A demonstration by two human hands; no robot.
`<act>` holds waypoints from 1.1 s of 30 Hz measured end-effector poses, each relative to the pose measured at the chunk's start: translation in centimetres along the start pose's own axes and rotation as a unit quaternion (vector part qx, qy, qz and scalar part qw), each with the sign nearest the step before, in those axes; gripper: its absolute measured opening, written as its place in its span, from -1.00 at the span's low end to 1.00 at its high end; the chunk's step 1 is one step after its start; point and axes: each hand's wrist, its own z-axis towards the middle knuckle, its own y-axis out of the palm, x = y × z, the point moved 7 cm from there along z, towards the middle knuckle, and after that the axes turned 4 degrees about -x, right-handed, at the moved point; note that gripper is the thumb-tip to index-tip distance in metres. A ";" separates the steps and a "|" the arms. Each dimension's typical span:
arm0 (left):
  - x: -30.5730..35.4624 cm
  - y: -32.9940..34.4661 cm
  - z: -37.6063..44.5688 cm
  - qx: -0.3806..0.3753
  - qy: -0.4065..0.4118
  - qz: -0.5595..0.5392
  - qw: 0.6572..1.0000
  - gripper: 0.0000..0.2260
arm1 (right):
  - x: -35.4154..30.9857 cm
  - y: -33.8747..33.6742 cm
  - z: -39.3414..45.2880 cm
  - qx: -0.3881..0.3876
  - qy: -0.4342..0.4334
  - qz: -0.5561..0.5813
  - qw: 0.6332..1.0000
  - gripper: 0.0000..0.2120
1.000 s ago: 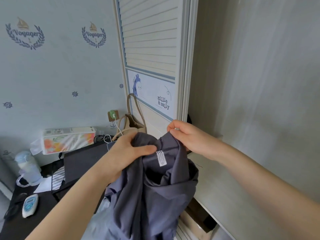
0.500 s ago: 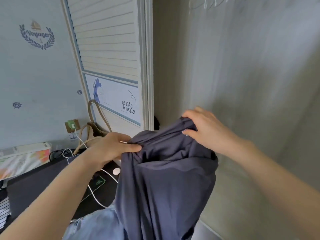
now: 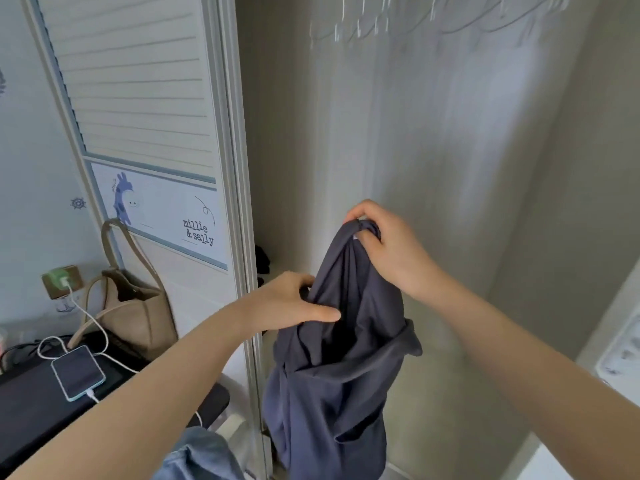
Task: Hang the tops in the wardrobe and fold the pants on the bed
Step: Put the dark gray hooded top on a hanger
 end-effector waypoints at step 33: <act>14.9 -11.7 6.4 0.317 0.215 0.328 0.864 -0.80 | -5.7 -22.0 8.9 0.390 0.007 -0.276 0.878 -0.72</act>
